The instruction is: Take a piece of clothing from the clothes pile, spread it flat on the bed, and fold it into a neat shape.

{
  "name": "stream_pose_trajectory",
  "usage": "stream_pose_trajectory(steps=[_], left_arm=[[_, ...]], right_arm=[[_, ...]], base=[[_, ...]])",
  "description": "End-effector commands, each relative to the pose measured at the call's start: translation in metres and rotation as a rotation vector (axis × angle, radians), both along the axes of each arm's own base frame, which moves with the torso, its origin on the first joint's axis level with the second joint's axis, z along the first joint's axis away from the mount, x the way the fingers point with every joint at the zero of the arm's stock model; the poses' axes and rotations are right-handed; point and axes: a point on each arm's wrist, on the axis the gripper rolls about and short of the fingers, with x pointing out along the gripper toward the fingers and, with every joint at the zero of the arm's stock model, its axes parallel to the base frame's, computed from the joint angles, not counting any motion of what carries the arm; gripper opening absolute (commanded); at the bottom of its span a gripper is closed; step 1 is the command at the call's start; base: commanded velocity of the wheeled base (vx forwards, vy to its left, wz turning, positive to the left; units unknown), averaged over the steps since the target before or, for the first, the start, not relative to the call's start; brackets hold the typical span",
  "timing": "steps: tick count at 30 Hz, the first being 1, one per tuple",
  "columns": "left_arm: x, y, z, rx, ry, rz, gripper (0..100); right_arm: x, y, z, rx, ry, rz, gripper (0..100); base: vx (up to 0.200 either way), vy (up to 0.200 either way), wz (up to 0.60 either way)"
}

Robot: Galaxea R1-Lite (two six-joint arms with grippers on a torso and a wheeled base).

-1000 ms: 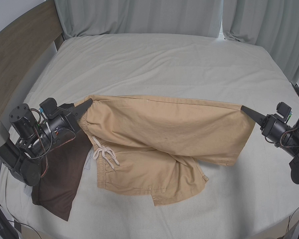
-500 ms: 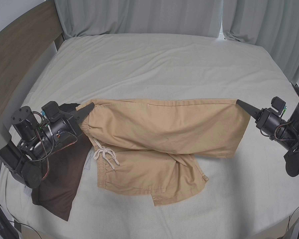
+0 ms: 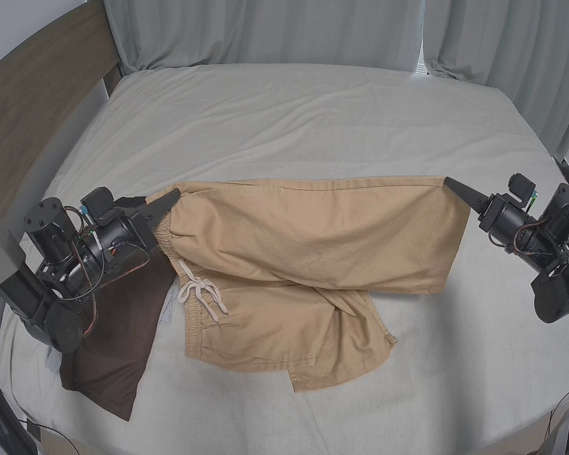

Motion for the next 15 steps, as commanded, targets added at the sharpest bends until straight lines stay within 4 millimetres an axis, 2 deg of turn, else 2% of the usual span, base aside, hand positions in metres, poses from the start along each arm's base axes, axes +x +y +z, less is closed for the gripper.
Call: stream_pose_trajectory(steps=[1,8,15], left_arm=[[0.008,0.0,-0.005,-0.001,0.006,0.006,0],[0.028,0.0,-0.01,-0.019,-0.004,0.076,0],[0.037,-0.002,-0.02,-0.017,0.011,0.092,0]], right_arm=[[0.015,0.001,-0.01,-0.001,0.015,0.001,0],[0.035,0.0,-0.009,0.005,-0.017,-0.006,0],[0.052,-0.003,-0.018,0.007,-0.012,-0.018,0]], base=[[0.0,0.0,0.0],[0.0,0.0,0.0],[0.0,0.0,0.0]])
